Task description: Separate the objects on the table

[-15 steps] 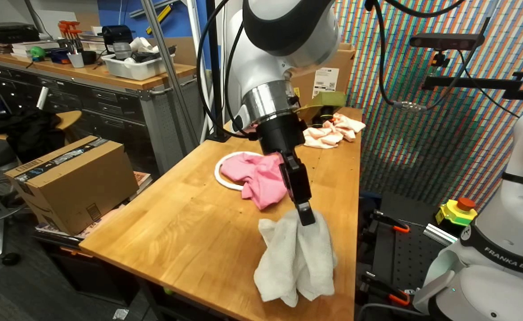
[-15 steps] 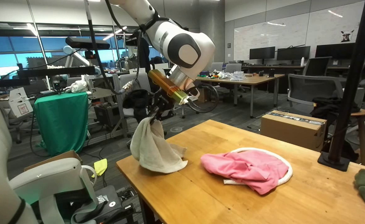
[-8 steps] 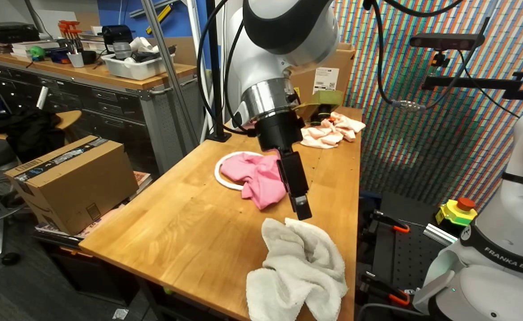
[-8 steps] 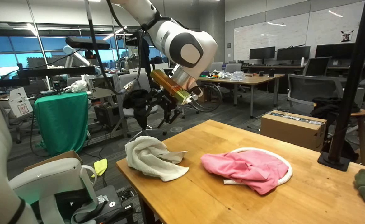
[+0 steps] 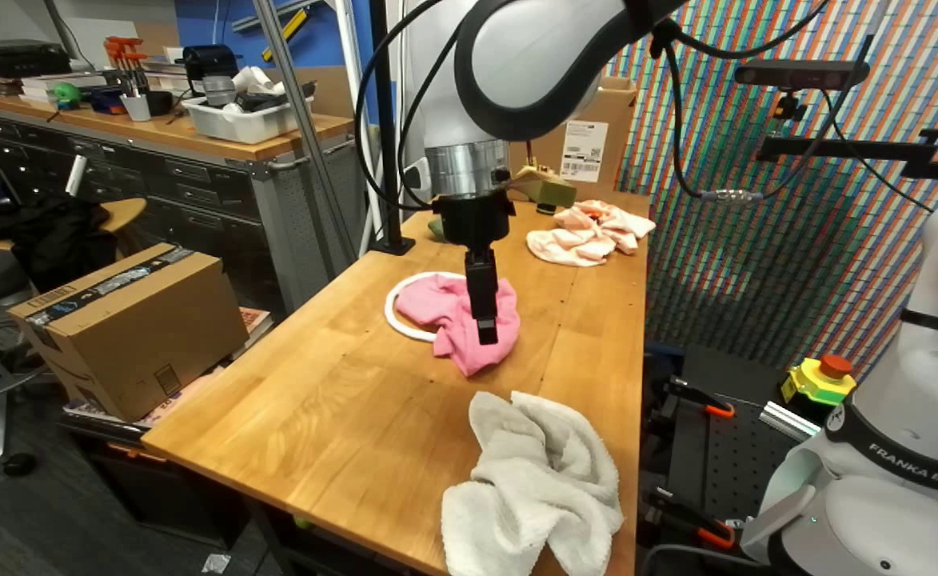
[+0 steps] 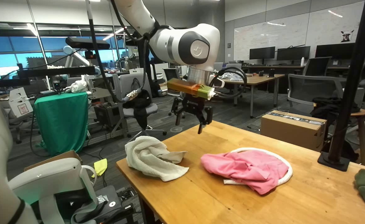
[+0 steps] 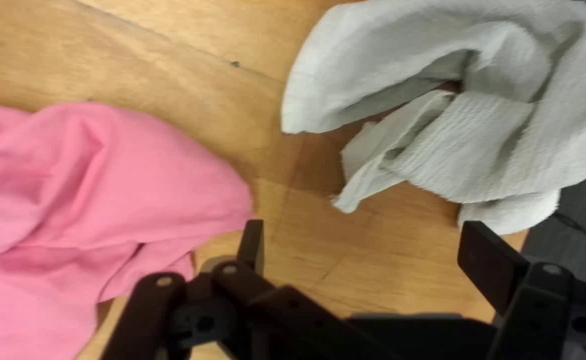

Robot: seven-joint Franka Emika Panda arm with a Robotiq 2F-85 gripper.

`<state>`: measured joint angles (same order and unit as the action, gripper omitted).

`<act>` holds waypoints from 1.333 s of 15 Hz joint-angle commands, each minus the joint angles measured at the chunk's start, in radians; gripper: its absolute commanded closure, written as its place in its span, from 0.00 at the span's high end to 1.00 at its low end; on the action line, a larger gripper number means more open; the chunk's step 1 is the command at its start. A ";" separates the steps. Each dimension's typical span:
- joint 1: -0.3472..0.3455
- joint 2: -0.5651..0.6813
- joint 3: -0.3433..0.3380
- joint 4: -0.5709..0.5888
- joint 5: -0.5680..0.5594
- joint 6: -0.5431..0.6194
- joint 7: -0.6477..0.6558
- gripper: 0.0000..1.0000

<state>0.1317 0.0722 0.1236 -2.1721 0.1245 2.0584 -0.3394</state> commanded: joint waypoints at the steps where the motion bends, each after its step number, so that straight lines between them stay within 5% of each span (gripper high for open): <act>1: -0.007 0.022 -0.014 -0.022 -0.156 0.176 0.122 1.00; 7: -0.004 0.111 -0.083 -0.011 -0.475 0.425 0.457 1.00; 12: 0.020 0.192 -0.184 0.048 -0.728 0.452 0.792 1.00; 20: 0.012 0.267 -0.198 0.119 -0.692 0.422 0.884 1.00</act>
<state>0.1317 0.3149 -0.0747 -2.0959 -0.6104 2.4997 0.5406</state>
